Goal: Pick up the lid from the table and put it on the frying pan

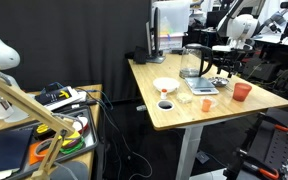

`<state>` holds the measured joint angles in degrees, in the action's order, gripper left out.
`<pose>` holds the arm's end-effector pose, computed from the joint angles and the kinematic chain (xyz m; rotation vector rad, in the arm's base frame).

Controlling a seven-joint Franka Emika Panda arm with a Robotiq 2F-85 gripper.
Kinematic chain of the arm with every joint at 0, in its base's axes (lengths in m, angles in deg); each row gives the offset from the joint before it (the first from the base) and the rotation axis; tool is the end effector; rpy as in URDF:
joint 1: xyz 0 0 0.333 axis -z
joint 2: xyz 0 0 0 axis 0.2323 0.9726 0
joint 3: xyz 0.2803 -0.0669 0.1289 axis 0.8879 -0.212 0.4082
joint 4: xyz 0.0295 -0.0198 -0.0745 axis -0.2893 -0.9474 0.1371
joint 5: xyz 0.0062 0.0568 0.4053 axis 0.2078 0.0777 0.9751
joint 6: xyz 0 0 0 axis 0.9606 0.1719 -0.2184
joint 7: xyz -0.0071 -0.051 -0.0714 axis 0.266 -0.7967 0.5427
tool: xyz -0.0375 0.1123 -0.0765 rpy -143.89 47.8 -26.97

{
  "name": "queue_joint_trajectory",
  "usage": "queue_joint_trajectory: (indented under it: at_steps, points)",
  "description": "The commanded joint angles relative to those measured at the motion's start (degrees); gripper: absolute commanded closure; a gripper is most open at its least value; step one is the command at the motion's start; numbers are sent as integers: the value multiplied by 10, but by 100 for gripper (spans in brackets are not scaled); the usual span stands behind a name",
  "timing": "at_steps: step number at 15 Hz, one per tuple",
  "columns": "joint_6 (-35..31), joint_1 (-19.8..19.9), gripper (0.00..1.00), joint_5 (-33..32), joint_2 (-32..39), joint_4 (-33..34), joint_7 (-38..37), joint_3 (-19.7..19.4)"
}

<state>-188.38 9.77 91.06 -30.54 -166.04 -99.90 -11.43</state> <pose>0.4503 -0.3983 0.1177 -1.5206 2.5915 0.3382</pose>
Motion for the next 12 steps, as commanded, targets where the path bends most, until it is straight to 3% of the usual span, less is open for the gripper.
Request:
queue_joint_trajectory:
  at_steps: [1, 5, 6, 12]
  points:
    - [-29, -3, 0, -5, -62, -60, 19, -1]
    - [-3, -12, 0, -37, -146, -128, 34, -11]
    - [-3, -5, 0, -24, -103, -86, 17, -6]
    - [-2, -9, 0, -33, -139, -123, 25, -8]
